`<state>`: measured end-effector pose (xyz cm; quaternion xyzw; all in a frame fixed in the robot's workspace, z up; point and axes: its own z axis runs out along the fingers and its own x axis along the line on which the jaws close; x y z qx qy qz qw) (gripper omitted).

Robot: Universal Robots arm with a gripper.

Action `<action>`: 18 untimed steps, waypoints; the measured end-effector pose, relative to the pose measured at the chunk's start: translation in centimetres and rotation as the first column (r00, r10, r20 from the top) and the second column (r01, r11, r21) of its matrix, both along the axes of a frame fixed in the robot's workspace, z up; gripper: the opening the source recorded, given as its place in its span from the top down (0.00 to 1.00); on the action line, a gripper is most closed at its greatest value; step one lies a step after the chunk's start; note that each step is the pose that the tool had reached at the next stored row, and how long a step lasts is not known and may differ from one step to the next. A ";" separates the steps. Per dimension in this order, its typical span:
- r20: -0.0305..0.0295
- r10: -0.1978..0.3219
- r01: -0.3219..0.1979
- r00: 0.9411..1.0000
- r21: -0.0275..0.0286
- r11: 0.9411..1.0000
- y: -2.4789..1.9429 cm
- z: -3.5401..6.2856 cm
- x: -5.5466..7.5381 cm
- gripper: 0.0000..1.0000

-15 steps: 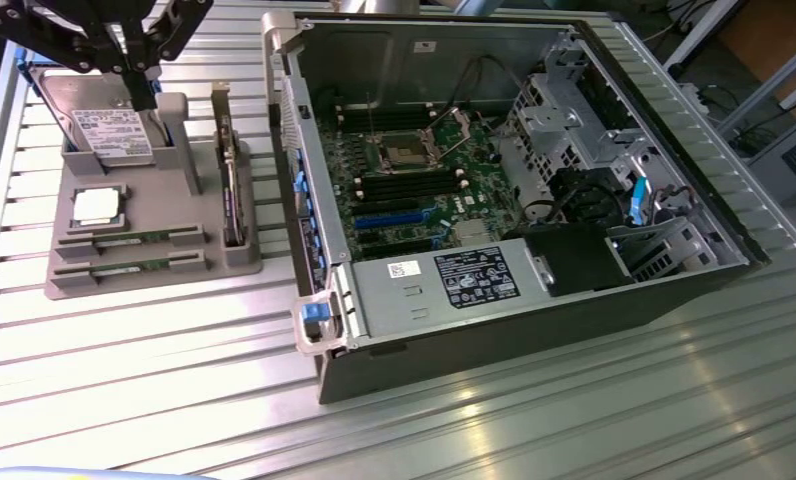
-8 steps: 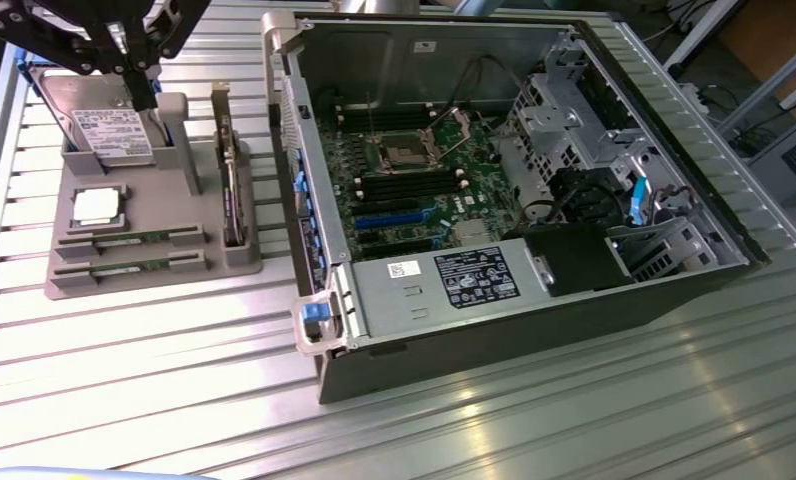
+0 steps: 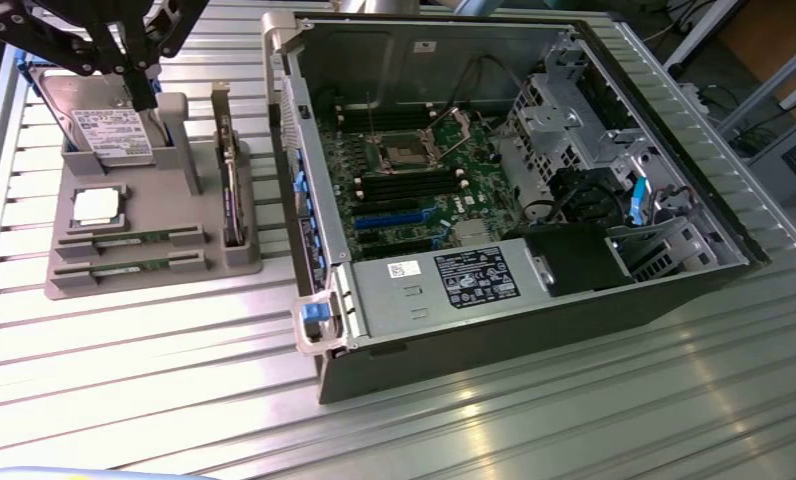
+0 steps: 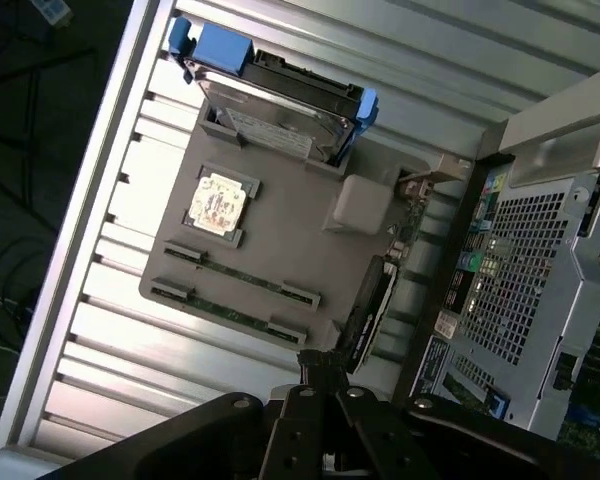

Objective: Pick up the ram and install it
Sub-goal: 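Pick up the ram and move it above insertion slot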

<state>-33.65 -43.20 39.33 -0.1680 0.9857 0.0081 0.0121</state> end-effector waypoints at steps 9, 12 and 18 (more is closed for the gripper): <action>0.000 0.094 -0.094 0.996 -0.001 0.996 0.00 0.00 0.0 0.90; 0.000 0.134 -0.134 0.991 -0.002 0.991 0.00 0.00 0.0 0.90; 0.000 0.202 -0.202 0.979 -0.003 0.979 0.00 0.00 0.0 0.90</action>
